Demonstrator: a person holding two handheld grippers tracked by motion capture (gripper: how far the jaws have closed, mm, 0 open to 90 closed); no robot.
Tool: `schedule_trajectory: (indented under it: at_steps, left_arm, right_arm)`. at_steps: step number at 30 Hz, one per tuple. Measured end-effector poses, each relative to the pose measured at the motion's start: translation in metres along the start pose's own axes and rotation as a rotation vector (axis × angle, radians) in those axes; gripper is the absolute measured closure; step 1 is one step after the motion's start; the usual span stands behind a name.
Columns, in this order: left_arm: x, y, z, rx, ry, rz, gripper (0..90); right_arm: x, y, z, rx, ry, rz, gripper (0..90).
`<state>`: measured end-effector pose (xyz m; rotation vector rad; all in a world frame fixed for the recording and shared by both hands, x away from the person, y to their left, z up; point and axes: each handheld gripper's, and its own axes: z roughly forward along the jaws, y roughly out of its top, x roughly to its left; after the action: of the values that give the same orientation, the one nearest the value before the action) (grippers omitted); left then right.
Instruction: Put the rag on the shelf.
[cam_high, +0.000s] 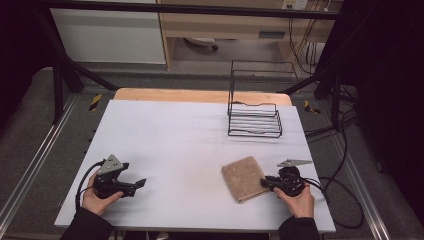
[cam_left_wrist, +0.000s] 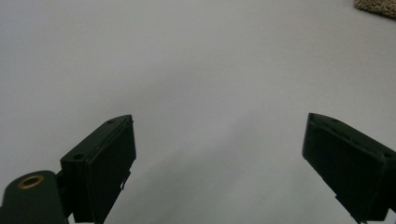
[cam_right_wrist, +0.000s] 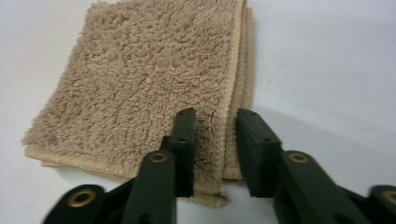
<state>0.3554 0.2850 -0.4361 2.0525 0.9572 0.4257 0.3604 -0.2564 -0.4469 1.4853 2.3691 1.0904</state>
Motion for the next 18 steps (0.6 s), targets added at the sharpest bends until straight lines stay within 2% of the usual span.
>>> schedule_trajectory:
  at_steps: [5,10,14,17,18]
  left_arm:
    - [0.001,0.0,0.0,-0.002,0.0,0.001,9.7]
    - [0.0,0.0,-0.001,-0.003,-0.001,0.002,9.8]
    - [0.001,0.0,-0.001,-0.004,0.001,0.001,9.8]
    - [0.001,0.0,-0.001,-0.004,0.001,0.0,9.7]
    - [0.0,0.0,-0.001,-0.004,0.001,0.001,9.7]
  right_arm:
    - [0.002,0.0,-0.004,-0.01,0.009,0.019,83.8]
    - [0.01,0.0,-0.007,0.002,0.004,0.025,85.5]
    - [0.016,-0.002,-0.01,0.003,0.048,0.065,85.8]
    - [0.019,-0.005,-0.012,0.004,0.023,0.053,85.0]
    - [0.018,-0.007,-0.009,0.0,-0.022,0.013,81.9]
